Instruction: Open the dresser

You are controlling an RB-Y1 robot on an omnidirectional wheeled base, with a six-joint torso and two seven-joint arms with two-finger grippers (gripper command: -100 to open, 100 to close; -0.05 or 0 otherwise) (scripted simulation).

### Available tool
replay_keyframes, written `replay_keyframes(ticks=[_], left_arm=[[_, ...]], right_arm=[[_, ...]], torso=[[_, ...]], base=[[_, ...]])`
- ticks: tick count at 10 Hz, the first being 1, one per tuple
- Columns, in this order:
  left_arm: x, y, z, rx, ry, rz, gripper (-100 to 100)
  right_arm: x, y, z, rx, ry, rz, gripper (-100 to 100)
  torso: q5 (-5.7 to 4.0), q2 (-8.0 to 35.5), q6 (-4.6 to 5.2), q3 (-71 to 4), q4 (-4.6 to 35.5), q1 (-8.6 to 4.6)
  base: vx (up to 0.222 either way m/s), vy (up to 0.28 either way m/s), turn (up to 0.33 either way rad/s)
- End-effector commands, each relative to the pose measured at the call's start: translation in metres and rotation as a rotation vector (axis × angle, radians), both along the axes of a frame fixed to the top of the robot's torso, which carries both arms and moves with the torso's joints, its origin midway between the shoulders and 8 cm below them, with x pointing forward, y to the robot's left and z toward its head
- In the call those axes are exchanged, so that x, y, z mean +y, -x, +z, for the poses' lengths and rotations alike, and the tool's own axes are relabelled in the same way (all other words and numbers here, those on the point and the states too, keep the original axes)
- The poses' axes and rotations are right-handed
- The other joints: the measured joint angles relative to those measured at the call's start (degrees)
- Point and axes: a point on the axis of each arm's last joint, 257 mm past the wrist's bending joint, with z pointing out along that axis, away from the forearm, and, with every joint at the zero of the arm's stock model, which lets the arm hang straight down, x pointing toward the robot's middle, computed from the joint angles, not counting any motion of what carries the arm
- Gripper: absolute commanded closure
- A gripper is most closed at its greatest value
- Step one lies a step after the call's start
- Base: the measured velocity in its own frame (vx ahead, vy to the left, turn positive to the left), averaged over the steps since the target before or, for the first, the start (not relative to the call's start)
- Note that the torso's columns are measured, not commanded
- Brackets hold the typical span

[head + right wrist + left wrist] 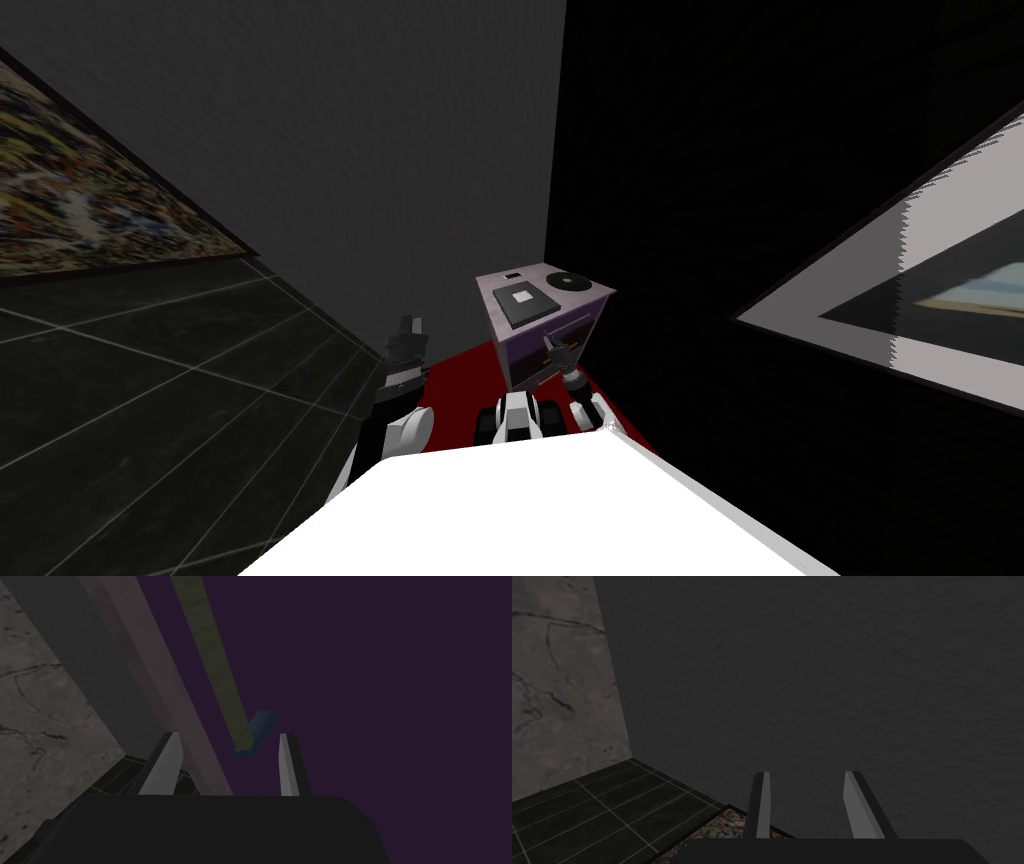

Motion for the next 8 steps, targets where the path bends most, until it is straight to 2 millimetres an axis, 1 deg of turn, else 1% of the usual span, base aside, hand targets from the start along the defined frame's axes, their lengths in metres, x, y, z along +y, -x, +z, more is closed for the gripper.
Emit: replay_keyframes(ticks=[1, 2, 3, 4, 5, 8], left_arm=[[0.0, 0.0, 0.0, 0.0, 0.0, 0.0, 0], [0.0, 0.0, 0.0, 0.0, 0.0, 0.0, 0], [0.0, 0.0, 0.0, 0.0, 0.0, 0.0, 0], [0.0, 0.0, 0.0, 0.0, 0.0, 0.0, 0], [0.0, 0.0, 0.0, 0.0, 0.0, 0.0, 0], [0.0, 0.0, 0.0, 0.0, 0.0, 0.0, 0]], right_arm=[[0.003, 0.014, -0.009, -0.002, 0.001, -0.004, 100], [0.005, 0.021, -0.013, -0.002, 0.0, -0.006, 100], [0.007, 0.016, -0.01, -0.005, -0.002, 0.001, 100], [0.004, 0.009, -0.005, -0.005, 0.001, 0.008, 100], [0.003, 0.006, -0.004, -0.004, 0.001, 0.01, 100], [-0.006, -0.01, 0.007, 0.001, 0.003, 0.017, 100]], torso=[[0.08, 0.1, 0.15, 0.0, 0.2, -0.07], [0.02, 0.1, 0.16, 0.1, 0.1, -0.12], [-0.02, 0.0, 0.15, 0.0, 0.0, -0.12], [0.01, -0.1, 0.11, 0.0, 0.0, 0.01], [0.06, 0.2, 0.17, 0.1, 0.1, 0.01], [0.14, 0.5, 0.25, 0.2, 0.4, -0.06]], base=[[0.015, -0.048, 0.012], [0.014, -0.046, 0.011], [-0.002, -0.014, 0.013], [-0.104, 0.001, -0.034], [-0.173, -0.02, -0.037], [-0.2, -0.009, -0.059]])
